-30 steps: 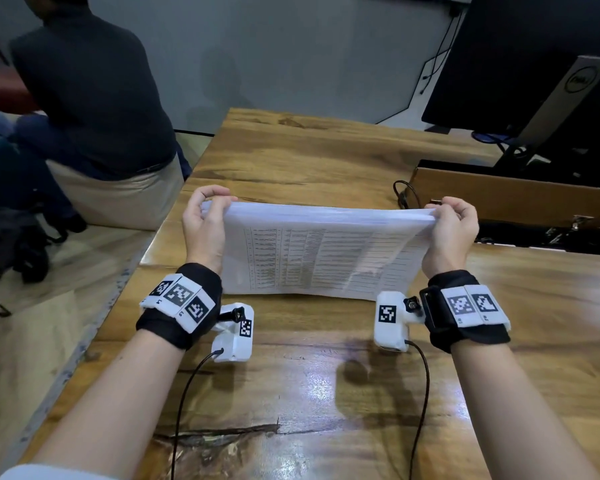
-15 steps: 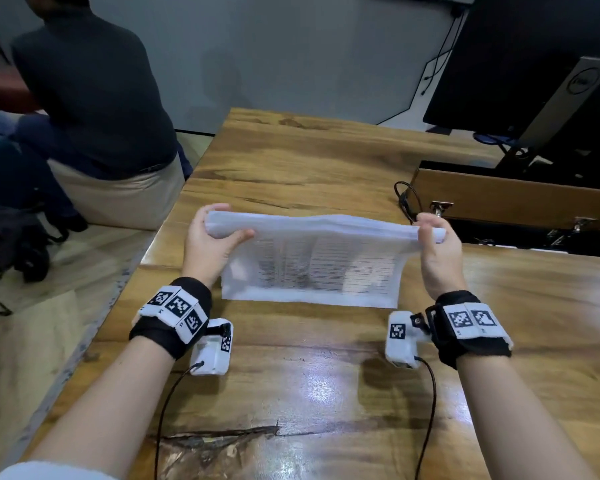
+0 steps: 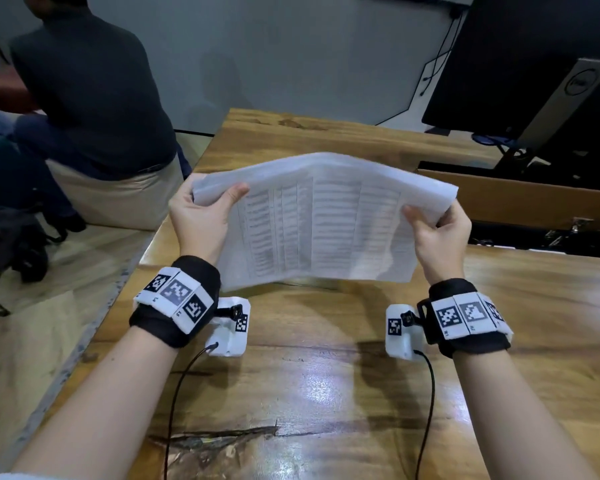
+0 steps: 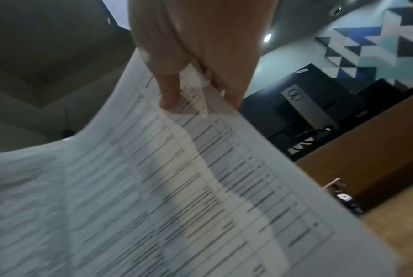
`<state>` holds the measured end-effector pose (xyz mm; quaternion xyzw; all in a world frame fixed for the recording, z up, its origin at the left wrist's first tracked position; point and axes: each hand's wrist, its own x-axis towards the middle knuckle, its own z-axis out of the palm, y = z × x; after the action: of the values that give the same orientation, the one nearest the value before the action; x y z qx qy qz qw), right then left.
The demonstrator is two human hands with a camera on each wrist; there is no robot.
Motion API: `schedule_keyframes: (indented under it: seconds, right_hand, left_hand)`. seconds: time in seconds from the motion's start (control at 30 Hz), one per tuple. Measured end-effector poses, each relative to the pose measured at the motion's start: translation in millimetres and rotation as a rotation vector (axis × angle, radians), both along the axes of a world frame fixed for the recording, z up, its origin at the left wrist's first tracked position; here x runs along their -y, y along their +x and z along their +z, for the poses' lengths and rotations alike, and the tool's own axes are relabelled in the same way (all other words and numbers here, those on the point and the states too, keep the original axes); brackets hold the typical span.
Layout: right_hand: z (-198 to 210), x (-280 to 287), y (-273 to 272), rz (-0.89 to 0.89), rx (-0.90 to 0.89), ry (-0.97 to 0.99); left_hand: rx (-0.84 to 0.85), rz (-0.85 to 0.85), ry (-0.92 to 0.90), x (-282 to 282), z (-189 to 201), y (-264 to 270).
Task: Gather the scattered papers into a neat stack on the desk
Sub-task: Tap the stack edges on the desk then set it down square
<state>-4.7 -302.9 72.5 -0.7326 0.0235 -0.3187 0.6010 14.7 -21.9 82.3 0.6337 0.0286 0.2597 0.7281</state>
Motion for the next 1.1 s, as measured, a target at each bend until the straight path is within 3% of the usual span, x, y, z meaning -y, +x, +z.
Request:
schedule_keyframes:
  seconds: [0.1, 0.27, 0.4, 0.6, 0.83, 1.03, 1.1]
  right_hand:
    - [-6.7, -9.0, -6.9, -0.028, 0.034, 0.037]
    - [-53.3, -7.3, -18.6, 0.02, -0.214, 0.244]
    - [-47.0, -2.8, -13.5, 0.071, -0.291, 0.319]
    - [-31.3, 9.9, -14.6, 0.109, -0.227, 0.282]
    - [-59.3, 11.1, -27.7, 0.17, -0.39, 0.306]
    - [-41.9, 7.6, -26.2, 0.164, -0.411, 0.242]
    - [-23.2, 6.8, -24.5, 0.082, -0.368, 0.155]
  left_hand:
    - [0.017, 0.011, 0.036, 1.0, -3.6, -3.1]
    - [-0.215, -0.084, 0.071, -6.8, -54.0, -8.3]
    - [-0.278, -0.195, 0.074, -10.8, -59.0, -8.0]
    - [-0.202, -0.22, 0.065, -16.4, -42.5, -7.1]
    - [-0.362, -0.345, 0.054, -19.5, -77.1, -17.4]
    - [-0.297, -0.346, 0.081, -22.8, -69.6, -13.2]
    - [-0.265, -0.352, 0.093, -23.5, -64.0, -12.7]
